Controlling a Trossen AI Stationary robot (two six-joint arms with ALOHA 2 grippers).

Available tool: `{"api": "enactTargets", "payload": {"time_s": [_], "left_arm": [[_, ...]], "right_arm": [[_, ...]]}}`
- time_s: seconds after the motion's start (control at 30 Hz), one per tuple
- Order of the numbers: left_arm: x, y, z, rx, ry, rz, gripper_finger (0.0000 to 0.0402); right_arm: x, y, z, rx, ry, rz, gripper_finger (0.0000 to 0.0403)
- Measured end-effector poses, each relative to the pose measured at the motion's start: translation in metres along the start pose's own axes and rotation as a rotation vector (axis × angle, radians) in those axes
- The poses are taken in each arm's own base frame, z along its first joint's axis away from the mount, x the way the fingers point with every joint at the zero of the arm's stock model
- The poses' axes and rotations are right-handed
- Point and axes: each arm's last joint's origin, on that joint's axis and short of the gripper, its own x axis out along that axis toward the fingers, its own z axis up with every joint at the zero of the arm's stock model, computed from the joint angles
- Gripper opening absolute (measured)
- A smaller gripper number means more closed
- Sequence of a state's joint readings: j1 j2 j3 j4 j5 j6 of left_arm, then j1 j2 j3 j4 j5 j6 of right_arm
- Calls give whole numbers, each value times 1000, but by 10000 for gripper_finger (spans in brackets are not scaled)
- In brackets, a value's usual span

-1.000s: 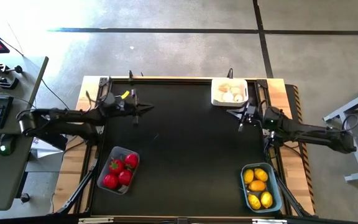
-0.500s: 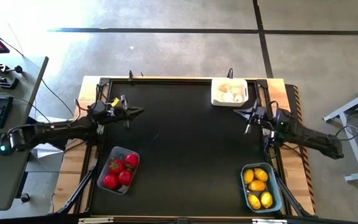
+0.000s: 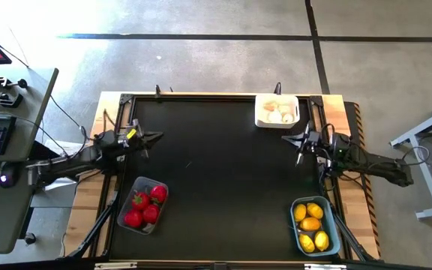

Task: Sort produce into baskets
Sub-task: Return to Home Position

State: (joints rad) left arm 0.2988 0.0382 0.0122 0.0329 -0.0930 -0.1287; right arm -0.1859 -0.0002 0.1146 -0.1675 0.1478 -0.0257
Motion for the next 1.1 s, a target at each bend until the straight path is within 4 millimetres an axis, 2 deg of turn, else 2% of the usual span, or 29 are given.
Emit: {"api": "enactTargets", "payload": {"time_s": [0.07, 0.17, 0.4, 0.63, 1.1], "left_arm": [[-3, -1, 9, 6, -65, -6, 0], [-4, -1, 8, 39, -20, 37, 0], [-4, 0, 6, -3, -2, 68, 0], [-1, 0, 2, -68, 17, 59, 0], [4, 0, -5, -60, 95, 83, 0]], "right_arm": [[1, 2, 1, 2, -51, 4, 0], [7, 7, -8, -28, -167, 52, 0], [8, 7, -13, 21, -116, 2, 0], [8, 0, -13, -49, -96, -213, 0], [8, 0, -14, -53, -93, -224, 0]]}}
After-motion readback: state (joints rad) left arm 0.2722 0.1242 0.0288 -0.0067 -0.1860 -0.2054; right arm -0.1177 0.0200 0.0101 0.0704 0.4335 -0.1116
